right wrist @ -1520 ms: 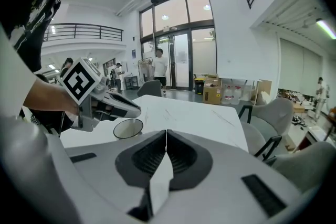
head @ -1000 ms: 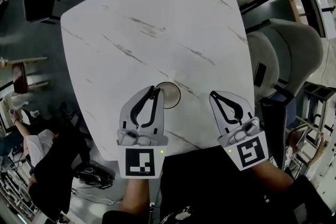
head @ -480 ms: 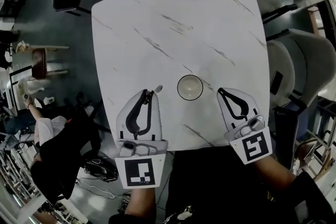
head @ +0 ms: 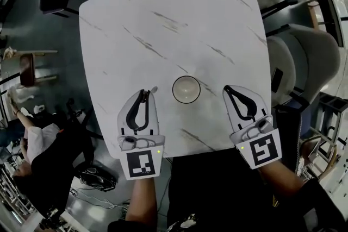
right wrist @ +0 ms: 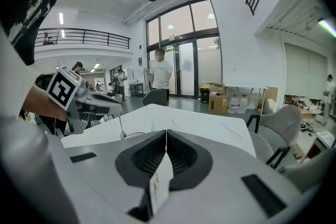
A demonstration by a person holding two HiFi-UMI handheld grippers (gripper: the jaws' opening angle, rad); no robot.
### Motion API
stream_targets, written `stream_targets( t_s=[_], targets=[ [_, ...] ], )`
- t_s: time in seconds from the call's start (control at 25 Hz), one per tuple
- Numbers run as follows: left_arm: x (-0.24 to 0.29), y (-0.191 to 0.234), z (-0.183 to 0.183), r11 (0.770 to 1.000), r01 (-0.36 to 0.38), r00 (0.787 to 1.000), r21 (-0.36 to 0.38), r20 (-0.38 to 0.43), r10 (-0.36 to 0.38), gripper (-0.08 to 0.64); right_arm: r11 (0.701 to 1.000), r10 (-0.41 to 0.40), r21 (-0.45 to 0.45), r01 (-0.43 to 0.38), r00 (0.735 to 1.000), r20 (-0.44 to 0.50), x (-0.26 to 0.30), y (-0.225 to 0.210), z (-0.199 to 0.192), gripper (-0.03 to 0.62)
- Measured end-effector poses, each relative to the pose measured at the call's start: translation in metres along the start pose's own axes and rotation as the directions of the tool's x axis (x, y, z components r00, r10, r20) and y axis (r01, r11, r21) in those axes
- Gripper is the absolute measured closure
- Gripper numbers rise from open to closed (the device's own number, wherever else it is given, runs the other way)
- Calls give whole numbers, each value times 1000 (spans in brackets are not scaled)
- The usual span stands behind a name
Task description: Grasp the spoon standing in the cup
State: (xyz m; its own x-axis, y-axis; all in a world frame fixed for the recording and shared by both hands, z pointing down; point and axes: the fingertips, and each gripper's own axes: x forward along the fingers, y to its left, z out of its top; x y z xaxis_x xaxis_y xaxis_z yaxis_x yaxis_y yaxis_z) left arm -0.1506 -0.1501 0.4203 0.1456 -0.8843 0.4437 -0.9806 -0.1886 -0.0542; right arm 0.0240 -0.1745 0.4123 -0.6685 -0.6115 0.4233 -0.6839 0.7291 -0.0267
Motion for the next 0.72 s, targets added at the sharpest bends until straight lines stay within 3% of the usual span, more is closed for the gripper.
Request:
stream_targets(
  t_s=[0.2,0.32,0.44,0.72],
  targets=[
    [13,1,-14,993,16,1000,-120,20,-14,517,1000,17,21,-16,999,-27,5,7,-6,528],
    [15,1,-17,990,37,998,-138,49,-31,517,999,22,37,-20,999,-37,7,10,-9,528],
    [19,-1,-31,988,29,999,-149,28,-25,517,999,26,40,-24,999,-47,7,11,-13,528],
    [27,12,-42,999,-48,999,11,8,48,512,999,35,44,-32,998,-59,8,11,-15,528]
  ],
)
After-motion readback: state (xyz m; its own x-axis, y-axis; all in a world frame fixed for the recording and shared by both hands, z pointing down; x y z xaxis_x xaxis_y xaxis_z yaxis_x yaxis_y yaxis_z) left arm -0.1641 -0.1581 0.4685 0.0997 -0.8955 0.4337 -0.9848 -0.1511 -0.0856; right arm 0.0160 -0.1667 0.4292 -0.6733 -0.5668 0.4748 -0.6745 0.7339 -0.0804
